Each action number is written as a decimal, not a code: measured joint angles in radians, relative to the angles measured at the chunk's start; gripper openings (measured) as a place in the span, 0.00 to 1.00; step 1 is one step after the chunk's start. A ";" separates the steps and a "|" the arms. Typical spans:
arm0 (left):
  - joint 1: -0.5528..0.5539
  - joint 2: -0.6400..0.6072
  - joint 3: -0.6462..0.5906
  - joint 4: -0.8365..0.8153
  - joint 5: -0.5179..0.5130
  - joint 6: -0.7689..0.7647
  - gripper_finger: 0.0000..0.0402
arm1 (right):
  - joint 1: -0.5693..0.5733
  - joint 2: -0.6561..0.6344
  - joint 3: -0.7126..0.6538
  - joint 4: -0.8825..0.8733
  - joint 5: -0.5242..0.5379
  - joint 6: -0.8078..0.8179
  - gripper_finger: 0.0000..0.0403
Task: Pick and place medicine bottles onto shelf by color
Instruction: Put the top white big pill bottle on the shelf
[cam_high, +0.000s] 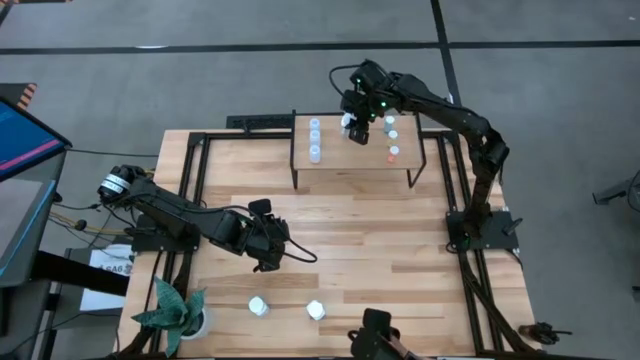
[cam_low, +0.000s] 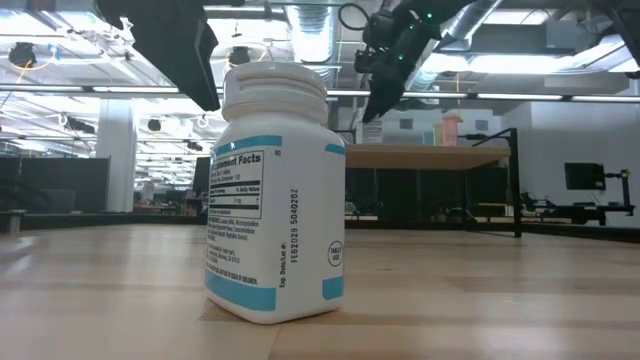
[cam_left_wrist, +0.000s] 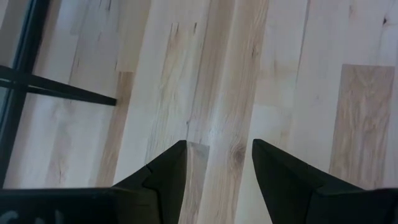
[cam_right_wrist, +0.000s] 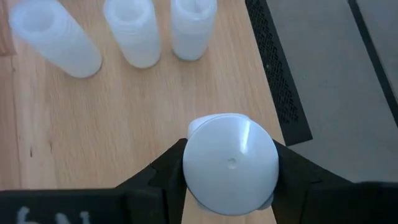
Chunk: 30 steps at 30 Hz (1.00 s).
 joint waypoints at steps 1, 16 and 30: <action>0.000 0.000 0.000 0.000 0.000 0.000 0.42 | 0.000 0.000 0.000 0.003 0.000 0.000 0.47; 0.000 0.000 0.000 0.000 0.000 0.000 0.42 | 0.006 0.000 0.000 0.002 0.003 0.003 0.57; 0.000 0.000 0.000 0.000 0.000 0.000 0.42 | 0.010 -0.002 0.096 -0.017 0.003 0.000 0.57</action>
